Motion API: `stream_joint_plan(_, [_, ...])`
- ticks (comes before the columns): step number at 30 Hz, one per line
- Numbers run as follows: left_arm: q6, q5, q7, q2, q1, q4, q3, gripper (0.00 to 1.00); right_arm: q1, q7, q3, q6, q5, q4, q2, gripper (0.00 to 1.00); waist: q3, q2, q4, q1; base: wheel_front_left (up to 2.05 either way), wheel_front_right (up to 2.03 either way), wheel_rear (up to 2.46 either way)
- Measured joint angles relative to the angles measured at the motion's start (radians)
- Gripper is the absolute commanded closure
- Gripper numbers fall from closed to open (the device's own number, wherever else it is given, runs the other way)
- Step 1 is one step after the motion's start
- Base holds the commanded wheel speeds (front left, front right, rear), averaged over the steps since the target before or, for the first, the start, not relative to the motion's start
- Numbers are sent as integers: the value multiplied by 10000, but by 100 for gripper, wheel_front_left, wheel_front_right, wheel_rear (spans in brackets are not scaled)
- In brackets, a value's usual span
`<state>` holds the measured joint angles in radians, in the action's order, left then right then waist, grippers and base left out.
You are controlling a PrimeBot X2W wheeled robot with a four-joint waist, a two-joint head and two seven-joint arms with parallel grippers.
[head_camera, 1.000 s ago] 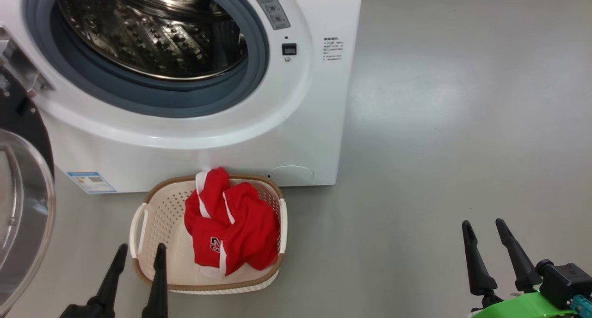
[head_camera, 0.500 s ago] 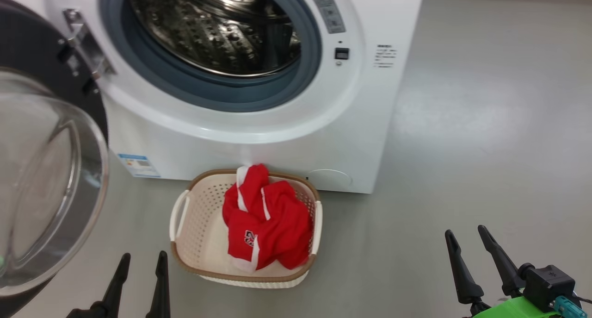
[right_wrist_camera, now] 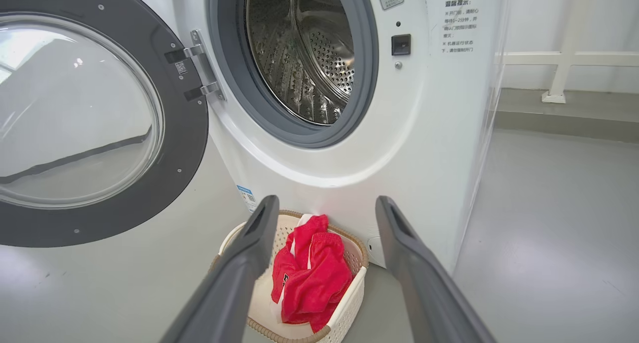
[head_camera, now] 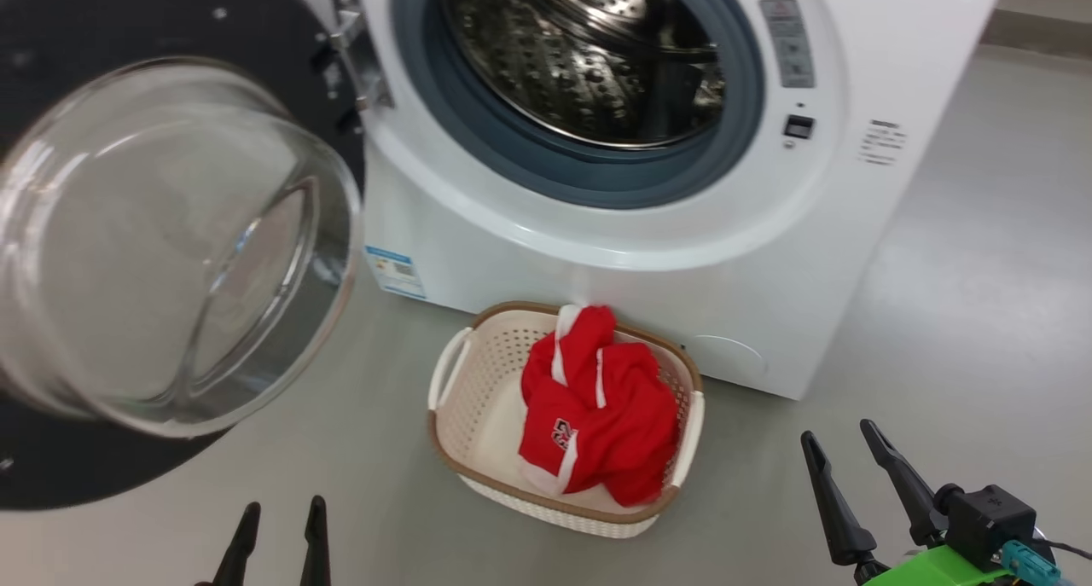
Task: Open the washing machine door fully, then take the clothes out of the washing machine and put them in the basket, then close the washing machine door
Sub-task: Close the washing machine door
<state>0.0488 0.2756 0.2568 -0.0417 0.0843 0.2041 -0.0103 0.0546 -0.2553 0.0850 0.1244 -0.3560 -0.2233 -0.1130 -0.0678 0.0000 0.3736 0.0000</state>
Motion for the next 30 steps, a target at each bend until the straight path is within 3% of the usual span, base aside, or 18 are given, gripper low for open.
stream_joint_plan(8, [-414, 470, 0, -6, 416, -385, 50, 0, -321, 0, 924, 0, -140, -240, -107, 0, 171, 0, 1148, 0, 0, 0, 0])
stream_joint_plan(20, [-846, 851, 0, -6, 663, -1011, 50, 0, -877, 0, 1396, 0, -245, -516, -230, 0, 83, 0, 1406, 0, 0, 0, 0])
stream_joint_plan(21, [-846, 897, 0, -6, 663, -1064, 40, 7, -878, 0, 1430, 0, -261, -522, -236, 0, 86, 0, 1407, 0, 0, 0, 0])
stream_joint_plan(22, [-844, 972, 0, -6, 662, -1116, 23, 57, -878, 0, 1459, 0, -286, -531, -238, 0, 92, 0, 1406, 0, 0, 0, 0])
stream_joint_plan(23, [-832, 1049, 0, -6, 662, -1174, 0, 91, -878, 0, 1471, 0, -305, -545, -234, 0, 98, 0, 1403, 0, 0, 0, 0])
stream_joint_plan(24, [-792, 1110, 0, -6, 659, -1266, -33, 100, -877, 0, 1469, 0, -309, -548, -234, 0, 105, 0, 1398, 0, 0, 0, 0])
stream_joint_plan(30, [-303, 1260, 0, 8, 376, -2489, -926, 100, -827, 0, 1174, 0, -313, -523, -159, 0, 122, 0, 1374, 0, 0, 0, 0])
